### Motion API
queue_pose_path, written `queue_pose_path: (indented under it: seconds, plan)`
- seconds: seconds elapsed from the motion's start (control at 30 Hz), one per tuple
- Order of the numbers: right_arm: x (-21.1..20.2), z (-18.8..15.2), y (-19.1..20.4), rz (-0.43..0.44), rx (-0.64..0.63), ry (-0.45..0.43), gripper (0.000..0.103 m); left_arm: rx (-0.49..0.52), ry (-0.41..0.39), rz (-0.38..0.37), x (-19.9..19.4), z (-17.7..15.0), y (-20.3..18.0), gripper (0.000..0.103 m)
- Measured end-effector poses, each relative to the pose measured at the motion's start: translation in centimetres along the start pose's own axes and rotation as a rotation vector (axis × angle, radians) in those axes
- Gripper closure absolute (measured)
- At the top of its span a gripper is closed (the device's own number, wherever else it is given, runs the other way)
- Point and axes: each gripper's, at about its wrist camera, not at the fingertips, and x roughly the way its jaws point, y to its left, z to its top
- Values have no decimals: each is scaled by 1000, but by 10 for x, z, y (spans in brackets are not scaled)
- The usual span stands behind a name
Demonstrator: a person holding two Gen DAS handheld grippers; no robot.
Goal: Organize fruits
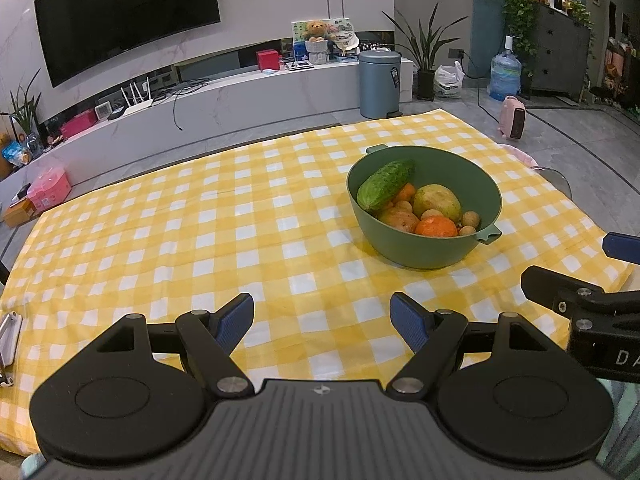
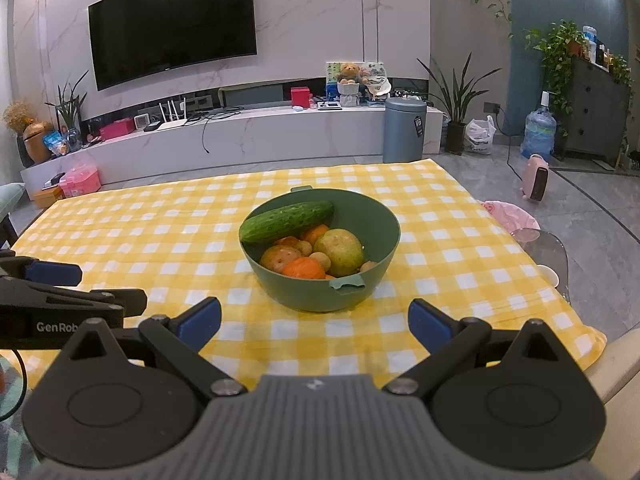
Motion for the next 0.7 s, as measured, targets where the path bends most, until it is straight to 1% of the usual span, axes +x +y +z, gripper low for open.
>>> queue_pose_path:
  seconds: [0.5, 0.7]
  plan:
    - [-5, -3, -1, 2, 16, -3, 6, -4, -4, -4, -4, -1, -1, 12]
    - [-6, -3, -1, 2, 17, -3, 6, -13, -9, -1, -11, 0, -2, 12]
